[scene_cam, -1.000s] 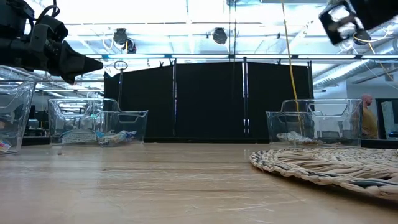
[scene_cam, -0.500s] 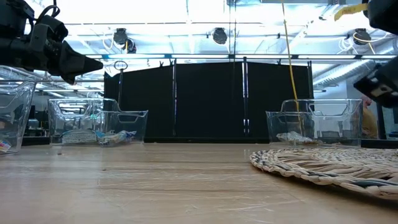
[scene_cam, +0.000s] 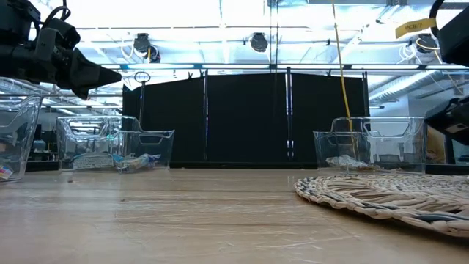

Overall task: Pick and place Granola Bars by type
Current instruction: Put the yellow granola bar into the top right transparent bin

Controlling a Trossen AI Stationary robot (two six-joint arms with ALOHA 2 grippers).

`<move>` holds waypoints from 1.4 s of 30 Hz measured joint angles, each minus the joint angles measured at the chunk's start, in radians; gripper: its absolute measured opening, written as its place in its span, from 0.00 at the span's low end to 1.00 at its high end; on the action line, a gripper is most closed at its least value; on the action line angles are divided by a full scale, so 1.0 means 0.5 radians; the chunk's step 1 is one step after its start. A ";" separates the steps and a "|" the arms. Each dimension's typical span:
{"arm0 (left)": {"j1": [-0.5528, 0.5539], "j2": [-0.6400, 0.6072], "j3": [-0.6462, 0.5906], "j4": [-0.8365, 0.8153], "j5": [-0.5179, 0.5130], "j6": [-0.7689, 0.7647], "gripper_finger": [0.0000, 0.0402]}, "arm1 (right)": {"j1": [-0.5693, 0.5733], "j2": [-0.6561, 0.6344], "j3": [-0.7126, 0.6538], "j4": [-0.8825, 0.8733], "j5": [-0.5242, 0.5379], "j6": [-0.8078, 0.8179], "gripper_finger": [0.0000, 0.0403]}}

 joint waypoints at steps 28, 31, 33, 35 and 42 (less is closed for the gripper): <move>0.000 0.000 0.000 0.000 0.000 0.000 0.08 | -0.316 -0.411 -0.002 0.184 0.226 -1.134 0.00; 0.000 0.000 0.000 0.000 0.000 0.000 0.08 | -0.386 -0.604 -0.002 0.177 0.228 -1.261 0.00; 0.000 0.000 0.000 -0.001 0.000 0.000 0.08 | -0.443 -0.739 -0.002 0.160 0.278 -1.303 0.00; 0.000 0.000 0.000 0.000 0.000 0.000 0.08 | -0.513 -0.869 -0.002 0.112 0.364 -1.336 0.00; 0.000 0.000 0.000 0.000 0.000 0.000 0.08 | -0.815 -1.256 -0.002 -0.192 0.760 -1.339 0.00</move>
